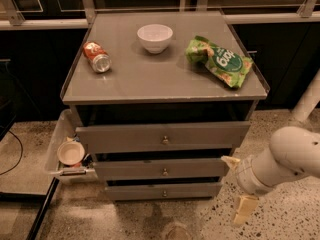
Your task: Open bottom drawer
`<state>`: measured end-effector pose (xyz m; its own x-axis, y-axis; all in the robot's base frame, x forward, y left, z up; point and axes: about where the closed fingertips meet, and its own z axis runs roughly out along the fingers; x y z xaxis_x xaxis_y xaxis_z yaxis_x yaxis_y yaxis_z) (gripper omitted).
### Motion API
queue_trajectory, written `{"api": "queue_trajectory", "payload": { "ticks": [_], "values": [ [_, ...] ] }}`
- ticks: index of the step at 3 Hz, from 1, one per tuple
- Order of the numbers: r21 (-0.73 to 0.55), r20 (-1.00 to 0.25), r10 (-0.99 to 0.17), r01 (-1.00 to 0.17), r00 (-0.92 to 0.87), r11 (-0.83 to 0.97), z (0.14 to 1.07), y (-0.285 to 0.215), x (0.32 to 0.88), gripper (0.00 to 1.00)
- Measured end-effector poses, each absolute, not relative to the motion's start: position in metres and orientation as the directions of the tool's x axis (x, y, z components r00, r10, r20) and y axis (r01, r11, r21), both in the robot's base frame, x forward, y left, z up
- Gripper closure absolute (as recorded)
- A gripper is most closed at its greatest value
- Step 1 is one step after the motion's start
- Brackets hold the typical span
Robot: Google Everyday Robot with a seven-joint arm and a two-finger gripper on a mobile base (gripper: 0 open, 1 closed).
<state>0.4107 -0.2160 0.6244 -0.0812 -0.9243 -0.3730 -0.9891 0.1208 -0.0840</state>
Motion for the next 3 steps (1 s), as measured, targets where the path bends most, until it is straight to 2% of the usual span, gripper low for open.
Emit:
{"api": "queue_trajectory", "payload": {
  "ticks": [1, 3],
  "values": [
    [-0.127, -0.394, -0.919, -0.989, -0.021, 0.077, 0.583, -0.216, 0.414, 0.00],
    [-0.105, -0.417, -0.908, -0.991, -0.028, 0.078, 0.556, -0.214, 0.418, 0.00]
  ]
}}
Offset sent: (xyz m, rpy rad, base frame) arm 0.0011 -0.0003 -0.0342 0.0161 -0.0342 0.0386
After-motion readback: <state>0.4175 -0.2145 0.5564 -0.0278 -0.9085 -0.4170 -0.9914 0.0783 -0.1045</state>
